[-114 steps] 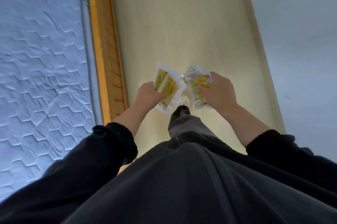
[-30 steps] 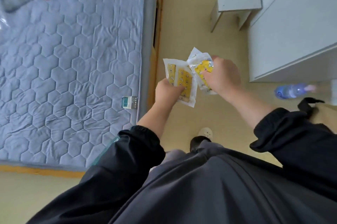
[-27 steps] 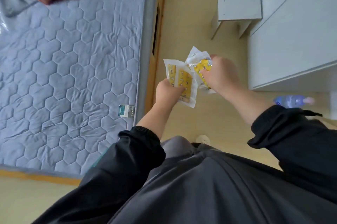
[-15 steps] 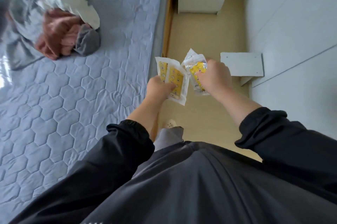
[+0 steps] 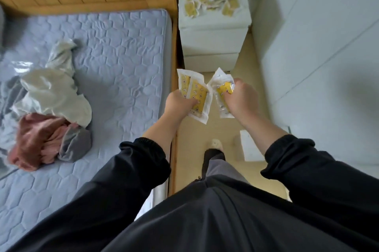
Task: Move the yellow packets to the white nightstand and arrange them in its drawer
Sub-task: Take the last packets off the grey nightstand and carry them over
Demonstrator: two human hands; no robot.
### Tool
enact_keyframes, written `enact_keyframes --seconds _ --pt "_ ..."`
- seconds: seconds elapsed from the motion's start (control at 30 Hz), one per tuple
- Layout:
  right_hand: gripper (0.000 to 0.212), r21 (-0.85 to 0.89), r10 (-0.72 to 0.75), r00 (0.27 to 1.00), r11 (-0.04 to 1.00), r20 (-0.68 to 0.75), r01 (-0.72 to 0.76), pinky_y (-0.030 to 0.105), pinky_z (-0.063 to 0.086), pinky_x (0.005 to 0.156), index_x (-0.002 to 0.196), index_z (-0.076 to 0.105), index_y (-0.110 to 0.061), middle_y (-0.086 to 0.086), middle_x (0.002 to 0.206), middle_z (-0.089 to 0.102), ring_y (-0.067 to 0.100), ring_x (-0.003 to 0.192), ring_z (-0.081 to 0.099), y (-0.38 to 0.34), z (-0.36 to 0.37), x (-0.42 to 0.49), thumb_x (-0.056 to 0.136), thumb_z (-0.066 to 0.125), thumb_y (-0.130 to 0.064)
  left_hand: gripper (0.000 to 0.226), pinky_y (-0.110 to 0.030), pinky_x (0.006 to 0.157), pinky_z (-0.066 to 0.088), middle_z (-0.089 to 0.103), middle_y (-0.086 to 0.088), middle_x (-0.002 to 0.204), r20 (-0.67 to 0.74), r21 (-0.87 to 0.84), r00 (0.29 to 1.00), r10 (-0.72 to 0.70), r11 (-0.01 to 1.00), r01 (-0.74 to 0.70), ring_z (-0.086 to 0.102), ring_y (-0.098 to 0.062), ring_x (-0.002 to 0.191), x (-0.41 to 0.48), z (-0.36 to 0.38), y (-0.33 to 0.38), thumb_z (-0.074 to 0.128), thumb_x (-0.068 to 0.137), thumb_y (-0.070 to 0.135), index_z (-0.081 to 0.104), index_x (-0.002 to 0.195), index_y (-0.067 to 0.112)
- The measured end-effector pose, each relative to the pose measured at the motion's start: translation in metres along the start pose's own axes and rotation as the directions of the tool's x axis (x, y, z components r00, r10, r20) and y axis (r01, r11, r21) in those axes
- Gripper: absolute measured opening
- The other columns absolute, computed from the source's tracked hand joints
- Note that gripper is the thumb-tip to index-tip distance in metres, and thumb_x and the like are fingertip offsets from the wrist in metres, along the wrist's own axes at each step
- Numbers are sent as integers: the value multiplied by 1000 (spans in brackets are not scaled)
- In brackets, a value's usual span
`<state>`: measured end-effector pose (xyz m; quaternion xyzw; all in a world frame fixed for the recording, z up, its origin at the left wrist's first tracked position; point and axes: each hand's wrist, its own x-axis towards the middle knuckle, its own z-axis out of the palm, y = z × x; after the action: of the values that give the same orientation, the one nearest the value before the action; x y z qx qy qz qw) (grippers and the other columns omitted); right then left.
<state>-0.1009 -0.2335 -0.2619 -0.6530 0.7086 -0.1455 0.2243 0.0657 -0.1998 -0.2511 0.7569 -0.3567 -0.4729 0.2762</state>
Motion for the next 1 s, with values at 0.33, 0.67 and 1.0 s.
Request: enact_keyframes --seconds 0.33,0.67,1.0 --pt "11 -6 -59 998 998 36 60 25 24 45 94 56 -11 0 72 53 27 69 53 -42 -26 254 85 55 -16 22 -29 67 54 62 1 89 6 -10 999 -37 999 37 62 -17 82 209 5 147 68 83 11 61 103 12" --pt "29 -22 0 995 1000 101 3 29 35 58 114 58 -7 8 89 65 28 81 60 -114 21 473 89 60 -22 43 -25 68 44 60 -2 108 76 -65 994 -77 995 82 59 -18 92 441 -14 242 70 84 12 49 121 12" --pt "19 250 412 900 865 139 -435 39 53 68 83 63 -4 14 82 67 32 79 65 -51 55 648 76 70 -20 53 -25 57 48 58 -4 121 63 -54 989 -132 989 136 62 -22 92 601 50 278 64 85 9 43 133 13"
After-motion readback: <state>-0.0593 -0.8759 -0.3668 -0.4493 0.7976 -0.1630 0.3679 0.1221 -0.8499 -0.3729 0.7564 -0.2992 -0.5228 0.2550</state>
